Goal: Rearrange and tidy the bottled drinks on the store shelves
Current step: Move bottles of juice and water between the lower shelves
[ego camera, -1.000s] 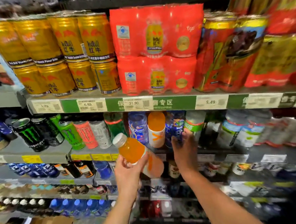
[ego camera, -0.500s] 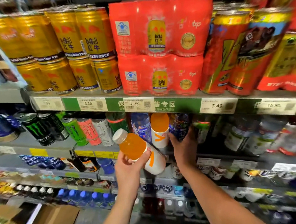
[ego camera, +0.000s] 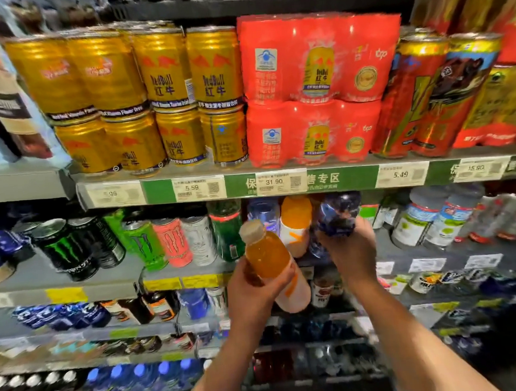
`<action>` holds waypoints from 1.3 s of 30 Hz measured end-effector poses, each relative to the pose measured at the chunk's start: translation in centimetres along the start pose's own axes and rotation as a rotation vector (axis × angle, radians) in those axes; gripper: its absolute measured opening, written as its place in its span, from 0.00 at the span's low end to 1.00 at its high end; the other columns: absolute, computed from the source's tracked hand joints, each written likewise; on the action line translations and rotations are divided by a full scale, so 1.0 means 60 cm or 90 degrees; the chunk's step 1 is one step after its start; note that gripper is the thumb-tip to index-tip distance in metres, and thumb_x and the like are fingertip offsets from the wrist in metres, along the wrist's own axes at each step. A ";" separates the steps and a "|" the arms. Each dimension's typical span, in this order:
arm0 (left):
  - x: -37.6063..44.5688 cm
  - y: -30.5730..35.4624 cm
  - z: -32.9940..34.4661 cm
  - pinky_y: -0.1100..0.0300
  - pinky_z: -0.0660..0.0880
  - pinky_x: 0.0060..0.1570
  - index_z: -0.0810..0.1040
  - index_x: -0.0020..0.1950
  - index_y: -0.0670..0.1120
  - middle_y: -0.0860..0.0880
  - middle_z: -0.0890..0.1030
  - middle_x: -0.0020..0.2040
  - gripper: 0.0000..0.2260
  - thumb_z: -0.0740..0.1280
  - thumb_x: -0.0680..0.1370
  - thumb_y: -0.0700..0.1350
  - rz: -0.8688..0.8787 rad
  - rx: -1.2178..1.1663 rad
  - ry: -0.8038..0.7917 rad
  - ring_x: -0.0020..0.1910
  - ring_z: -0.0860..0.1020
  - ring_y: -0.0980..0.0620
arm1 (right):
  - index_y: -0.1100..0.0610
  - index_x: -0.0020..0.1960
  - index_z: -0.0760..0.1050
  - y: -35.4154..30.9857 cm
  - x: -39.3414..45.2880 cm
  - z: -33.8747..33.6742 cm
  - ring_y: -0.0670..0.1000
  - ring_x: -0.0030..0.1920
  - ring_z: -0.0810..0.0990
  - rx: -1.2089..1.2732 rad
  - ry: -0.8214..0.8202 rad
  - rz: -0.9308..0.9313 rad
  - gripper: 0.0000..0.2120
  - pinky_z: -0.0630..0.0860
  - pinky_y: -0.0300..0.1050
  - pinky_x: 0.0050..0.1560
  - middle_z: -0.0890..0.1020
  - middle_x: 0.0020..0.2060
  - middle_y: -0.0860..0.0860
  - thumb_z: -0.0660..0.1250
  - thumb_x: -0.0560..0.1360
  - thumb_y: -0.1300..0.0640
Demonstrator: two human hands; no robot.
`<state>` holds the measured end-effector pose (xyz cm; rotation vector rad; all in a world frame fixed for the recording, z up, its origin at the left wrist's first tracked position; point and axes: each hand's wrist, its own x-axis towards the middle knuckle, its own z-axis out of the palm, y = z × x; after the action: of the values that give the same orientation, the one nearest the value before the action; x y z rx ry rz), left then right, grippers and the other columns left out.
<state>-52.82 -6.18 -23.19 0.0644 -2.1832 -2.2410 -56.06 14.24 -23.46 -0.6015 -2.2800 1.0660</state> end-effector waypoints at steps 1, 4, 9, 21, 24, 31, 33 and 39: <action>0.002 -0.002 0.003 0.63 0.79 0.44 0.81 0.55 0.48 0.54 0.87 0.48 0.23 0.82 0.63 0.48 -0.008 0.002 -0.013 0.46 0.85 0.56 | 0.54 0.46 0.78 -0.010 -0.007 -0.011 0.57 0.46 0.79 0.021 0.003 0.007 0.19 0.75 0.50 0.43 0.81 0.43 0.56 0.74 0.65 0.42; 0.001 -0.003 0.022 0.56 0.82 0.47 0.82 0.55 0.49 0.54 0.87 0.47 0.21 0.83 0.65 0.48 -0.021 0.018 -0.053 0.46 0.85 0.55 | 0.59 0.43 0.77 -0.010 -0.036 -0.039 0.58 0.42 0.80 0.082 -0.036 0.039 0.13 0.76 0.54 0.41 0.81 0.39 0.59 0.78 0.64 0.58; 0.005 0.005 0.073 0.52 0.82 0.48 0.82 0.51 0.52 0.56 0.87 0.44 0.25 0.81 0.60 0.62 -0.015 0.124 -0.087 0.42 0.84 0.59 | 0.48 0.45 0.78 0.035 -0.111 -0.084 0.50 0.41 0.83 0.098 -0.038 0.075 0.13 0.80 0.56 0.42 0.84 0.38 0.46 0.76 0.63 0.51; 0.028 0.023 0.248 0.53 0.73 0.47 0.76 0.61 0.46 0.44 0.83 0.52 0.31 0.76 0.66 0.63 0.029 0.279 0.097 0.55 0.80 0.41 | 0.48 0.53 0.77 0.146 -0.112 -0.201 0.40 0.45 0.82 0.144 -0.108 0.135 0.24 0.75 0.33 0.40 0.83 0.45 0.41 0.83 0.62 0.54; 0.028 0.027 0.286 0.58 0.69 0.51 0.75 0.69 0.47 0.51 0.81 0.56 0.34 0.79 0.67 0.59 0.032 0.255 0.156 0.58 0.77 0.47 | 0.44 0.46 0.76 0.171 -0.084 -0.223 0.32 0.40 0.80 0.152 -0.143 0.102 0.22 0.71 0.25 0.38 0.82 0.40 0.39 0.83 0.62 0.60; 0.047 0.010 0.346 0.55 0.67 0.66 0.70 0.75 0.42 0.42 0.78 0.68 0.39 0.79 0.69 0.55 0.053 0.305 0.265 0.69 0.73 0.45 | 0.50 0.51 0.80 0.227 -0.030 -0.243 0.46 0.45 0.85 0.194 -0.236 0.058 0.23 0.81 0.49 0.45 0.86 0.44 0.47 0.79 0.58 0.46; 0.052 0.004 0.352 0.55 0.66 0.67 0.69 0.76 0.42 0.43 0.76 0.70 0.39 0.79 0.70 0.55 0.039 0.303 0.278 0.70 0.72 0.45 | 0.49 0.49 0.80 0.236 -0.018 -0.247 0.43 0.44 0.85 0.189 -0.245 0.035 0.19 0.80 0.44 0.44 0.86 0.43 0.45 0.81 0.61 0.53; 0.054 -0.012 0.362 0.58 0.71 0.48 0.69 0.65 0.45 0.47 0.81 0.54 0.33 0.81 0.67 0.51 0.039 0.218 0.309 0.53 0.79 0.45 | 0.50 0.46 0.80 0.248 -0.009 -0.252 0.44 0.42 0.84 0.205 -0.302 0.001 0.16 0.78 0.40 0.44 0.85 0.40 0.44 0.80 0.63 0.64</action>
<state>-56.87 15.42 -23.41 0.4802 -2.2098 -1.5784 -43.56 30.96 -27.31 -0.2333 -2.4067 1.6783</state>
